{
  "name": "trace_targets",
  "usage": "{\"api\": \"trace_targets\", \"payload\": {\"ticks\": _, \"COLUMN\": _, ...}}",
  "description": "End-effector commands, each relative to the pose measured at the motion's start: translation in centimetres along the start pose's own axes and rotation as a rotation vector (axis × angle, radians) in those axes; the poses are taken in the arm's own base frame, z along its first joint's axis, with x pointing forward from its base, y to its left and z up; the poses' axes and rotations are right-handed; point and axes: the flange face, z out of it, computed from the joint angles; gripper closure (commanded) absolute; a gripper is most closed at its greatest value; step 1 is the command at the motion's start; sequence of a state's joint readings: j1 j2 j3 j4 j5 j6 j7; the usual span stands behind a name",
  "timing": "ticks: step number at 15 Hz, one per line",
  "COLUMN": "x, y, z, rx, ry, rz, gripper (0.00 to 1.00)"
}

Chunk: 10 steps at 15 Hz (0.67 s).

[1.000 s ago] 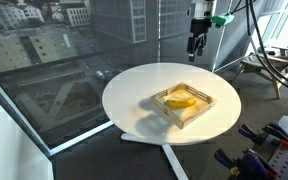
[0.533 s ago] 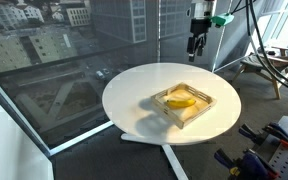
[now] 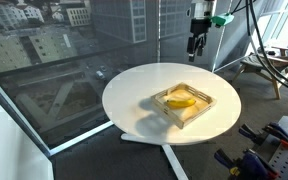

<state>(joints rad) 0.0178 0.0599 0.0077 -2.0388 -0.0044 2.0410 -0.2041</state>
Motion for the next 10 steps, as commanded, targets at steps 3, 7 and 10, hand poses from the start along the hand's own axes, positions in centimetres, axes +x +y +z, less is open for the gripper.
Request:
{"api": "trace_targets", "payload": {"ticks": 3, "x": 0.02, "y": -0.01, "z": -0.05, "rx": 0.0, "ry": -0.001, "rz": 0.0, "gripper": 0.0}}
{"api": "trace_targets", "payload": {"ticks": 7, "x": 0.13, "y": -0.14, "z": -0.02, "rx": -0.001, "ry": 0.001, "rz": -0.004, "gripper": 0.0}}
{"api": "trace_targets", "payload": {"ticks": 10, "x": 0.63, "y": -0.19, "z": -0.27, "rx": -0.002, "ry": 0.01, "rz": -0.009, "gripper": 0.0}}
